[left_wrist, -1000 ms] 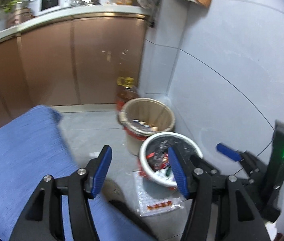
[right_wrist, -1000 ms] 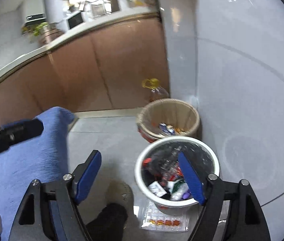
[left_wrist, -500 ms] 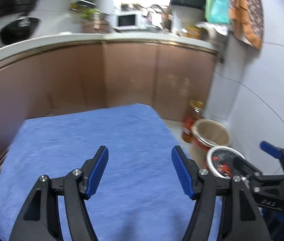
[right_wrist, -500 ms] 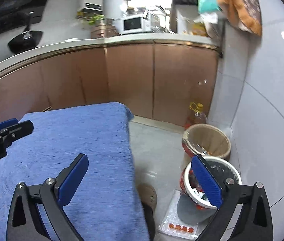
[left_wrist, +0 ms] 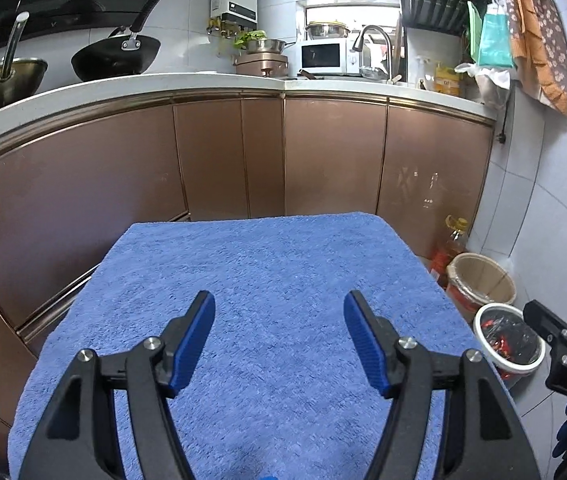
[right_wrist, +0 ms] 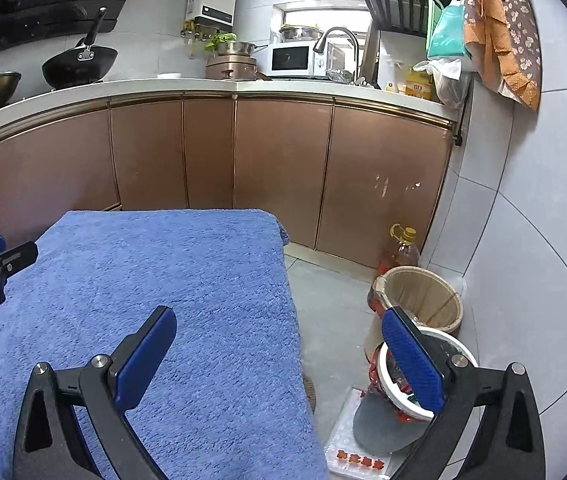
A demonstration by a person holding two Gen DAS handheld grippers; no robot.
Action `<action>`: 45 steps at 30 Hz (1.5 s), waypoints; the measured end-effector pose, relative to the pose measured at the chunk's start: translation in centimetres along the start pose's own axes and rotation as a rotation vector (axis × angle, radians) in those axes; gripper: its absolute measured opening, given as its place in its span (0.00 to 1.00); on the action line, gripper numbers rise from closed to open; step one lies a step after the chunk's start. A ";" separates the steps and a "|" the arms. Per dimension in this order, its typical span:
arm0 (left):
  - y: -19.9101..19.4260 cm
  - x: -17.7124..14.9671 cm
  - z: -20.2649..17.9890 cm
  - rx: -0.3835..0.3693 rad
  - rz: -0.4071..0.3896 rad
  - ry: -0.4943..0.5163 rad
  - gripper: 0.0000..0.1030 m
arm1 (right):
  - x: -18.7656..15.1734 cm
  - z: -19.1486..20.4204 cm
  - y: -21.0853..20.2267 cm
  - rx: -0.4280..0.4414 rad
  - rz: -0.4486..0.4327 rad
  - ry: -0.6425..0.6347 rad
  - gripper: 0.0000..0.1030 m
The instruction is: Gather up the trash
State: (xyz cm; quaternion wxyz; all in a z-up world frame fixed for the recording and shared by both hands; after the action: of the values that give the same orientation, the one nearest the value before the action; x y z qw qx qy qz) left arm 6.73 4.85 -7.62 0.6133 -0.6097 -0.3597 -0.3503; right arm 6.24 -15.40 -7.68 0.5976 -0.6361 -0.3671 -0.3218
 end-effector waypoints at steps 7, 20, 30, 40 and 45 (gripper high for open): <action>-0.7 0.1 -1.6 0.026 -0.033 0.023 0.63 | -0.7 -2.0 0.2 -0.009 0.003 0.035 1.00; -0.5 0.2 -2.7 0.058 -0.035 0.048 0.63 | -1.4 -3.9 0.9 -0.033 0.012 0.086 1.00; -0.5 0.1 -3.0 0.040 -0.042 0.055 0.71 | -1.5 -4.4 1.3 -0.031 0.018 0.094 1.00; -0.8 0.4 -3.0 0.026 -0.046 0.044 0.72 | -1.5 -4.3 1.2 -0.030 0.010 0.088 1.00; -1.1 0.5 -2.9 0.019 -0.053 0.042 0.72 | -1.4 -4.4 1.0 -0.031 0.005 0.089 1.00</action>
State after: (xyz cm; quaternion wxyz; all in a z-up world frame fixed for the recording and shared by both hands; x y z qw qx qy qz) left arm 6.06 1.95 -6.61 0.6170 -0.5865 -0.3662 -0.3757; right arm 6.50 -19.89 -9.07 0.6042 -0.6312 -0.3334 -0.3541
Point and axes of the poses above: each gripper's, at about its wrist camera, not at the fingertips, and y roughly the way its jaws point, z to its left, x to its top, the point moved 3 cm from there along y, roughly the way its jaws point, and after that the axes turned 1 degree about -x, right-handed, at the moved point
